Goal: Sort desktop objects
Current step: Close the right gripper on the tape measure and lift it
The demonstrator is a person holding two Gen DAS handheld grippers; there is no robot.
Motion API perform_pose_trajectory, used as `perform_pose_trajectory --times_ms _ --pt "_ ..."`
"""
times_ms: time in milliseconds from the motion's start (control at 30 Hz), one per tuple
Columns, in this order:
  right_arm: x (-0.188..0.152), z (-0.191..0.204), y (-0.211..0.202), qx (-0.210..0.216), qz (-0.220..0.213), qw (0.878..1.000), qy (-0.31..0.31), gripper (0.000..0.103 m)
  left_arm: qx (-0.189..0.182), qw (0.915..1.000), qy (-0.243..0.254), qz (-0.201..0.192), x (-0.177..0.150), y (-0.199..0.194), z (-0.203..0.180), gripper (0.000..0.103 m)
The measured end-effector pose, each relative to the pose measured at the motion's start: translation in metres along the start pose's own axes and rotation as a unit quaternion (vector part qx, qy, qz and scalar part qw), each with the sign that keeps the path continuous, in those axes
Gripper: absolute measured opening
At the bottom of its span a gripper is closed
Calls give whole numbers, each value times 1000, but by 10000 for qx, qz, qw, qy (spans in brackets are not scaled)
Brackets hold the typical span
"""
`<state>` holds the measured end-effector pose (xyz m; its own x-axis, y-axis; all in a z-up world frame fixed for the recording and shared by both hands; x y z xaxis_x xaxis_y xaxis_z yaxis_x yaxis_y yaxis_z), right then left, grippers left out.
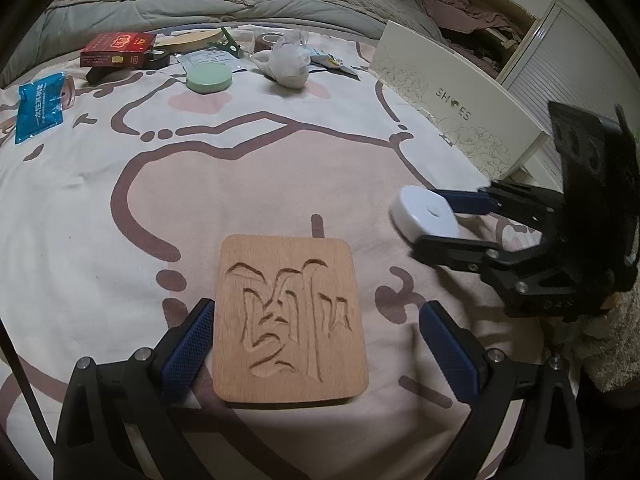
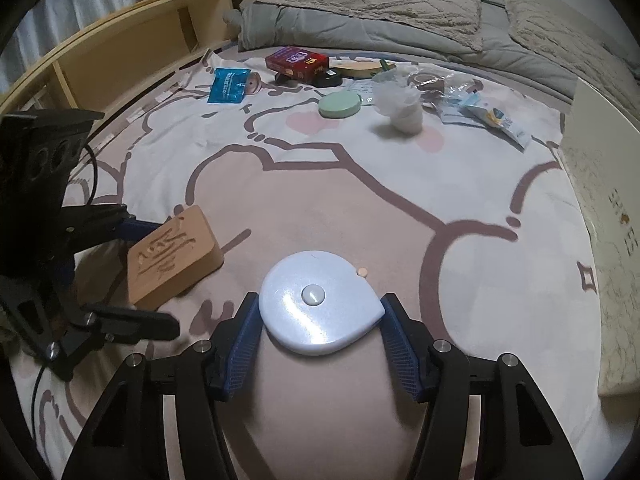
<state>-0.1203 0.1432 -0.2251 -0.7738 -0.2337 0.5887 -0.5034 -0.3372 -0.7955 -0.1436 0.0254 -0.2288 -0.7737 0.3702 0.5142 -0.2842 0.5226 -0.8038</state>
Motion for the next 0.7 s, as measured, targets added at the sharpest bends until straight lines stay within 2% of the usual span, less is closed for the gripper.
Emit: perform_pose_trajectory --times_ms 167,333,433,500,567,700 --pt "-18 -11 -15 -218 52 9995 220 61 62 10000 15 0 0 0 -1 100" --pt "-39 -24 -32 -477 54 9974 546 61 287 9996 57 7 1 3 -5 100" --pt "-49 -20 -39 -508 -21 9975 495 61 322 9995 24 -2 2 4 -5 100" --pt "-53 -19 -43 -496 -77 9977 459 63 307 9995 3 -9 2 4 -4 100" --pt "-54 -21 -46 -442 -135 9975 525 74 308 9995 4 -8 2 4 -4 100" --pt "-48 -27 -50 -357 -343 9968 634 74 312 9995 19 3 2 4 -3 102"
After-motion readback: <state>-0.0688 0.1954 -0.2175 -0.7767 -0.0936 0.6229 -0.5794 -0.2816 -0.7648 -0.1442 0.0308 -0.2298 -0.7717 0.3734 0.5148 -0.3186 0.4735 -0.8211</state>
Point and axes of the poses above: each gripper's, at about its wrist camera, not at the fingertips, and y roughly the way its jaws point, z to its left, x to its top, the point moved 4 cm from there along y, roughly the way its jaws point
